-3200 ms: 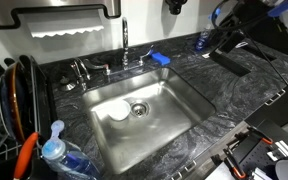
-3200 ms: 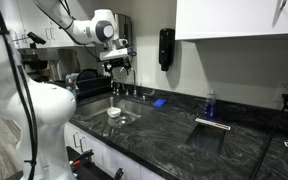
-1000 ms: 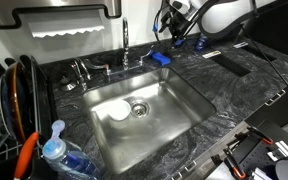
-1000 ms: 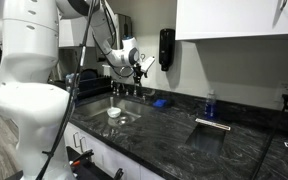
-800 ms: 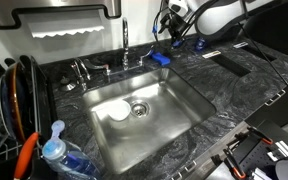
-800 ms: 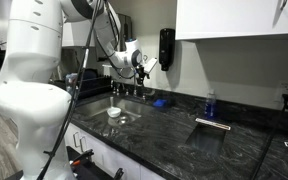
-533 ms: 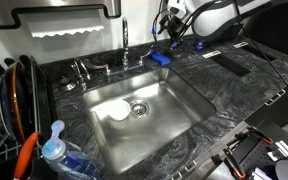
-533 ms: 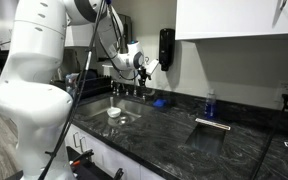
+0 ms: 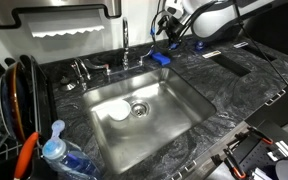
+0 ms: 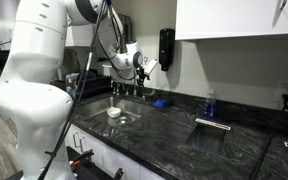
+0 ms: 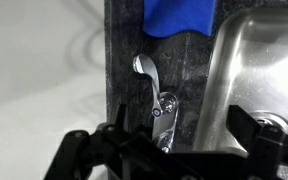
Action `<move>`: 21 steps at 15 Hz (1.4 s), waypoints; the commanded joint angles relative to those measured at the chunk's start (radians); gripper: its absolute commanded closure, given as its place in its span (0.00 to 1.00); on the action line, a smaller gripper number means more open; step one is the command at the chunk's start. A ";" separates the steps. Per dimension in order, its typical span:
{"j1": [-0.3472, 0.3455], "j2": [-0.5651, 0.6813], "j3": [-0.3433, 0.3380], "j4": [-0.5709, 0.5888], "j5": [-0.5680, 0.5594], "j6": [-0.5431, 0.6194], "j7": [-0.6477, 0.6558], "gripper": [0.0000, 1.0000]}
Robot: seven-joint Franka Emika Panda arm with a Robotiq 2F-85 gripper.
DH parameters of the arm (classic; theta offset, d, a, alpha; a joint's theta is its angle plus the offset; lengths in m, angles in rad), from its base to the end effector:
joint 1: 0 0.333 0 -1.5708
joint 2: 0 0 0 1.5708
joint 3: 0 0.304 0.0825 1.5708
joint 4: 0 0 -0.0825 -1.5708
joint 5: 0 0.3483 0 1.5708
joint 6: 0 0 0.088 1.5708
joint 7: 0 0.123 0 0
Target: Open the tap faucet to the right
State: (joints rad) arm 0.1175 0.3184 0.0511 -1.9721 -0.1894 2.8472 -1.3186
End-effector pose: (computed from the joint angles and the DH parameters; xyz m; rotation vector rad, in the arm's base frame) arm 0.6189 0.1124 0.3702 1.8402 1.9834 0.5810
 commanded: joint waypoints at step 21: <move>-0.049 0.170 0.103 0.268 -0.194 -0.231 0.157 0.00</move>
State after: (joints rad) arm 0.1224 0.4559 0.1215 -1.7453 -0.4087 2.5740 -1.0216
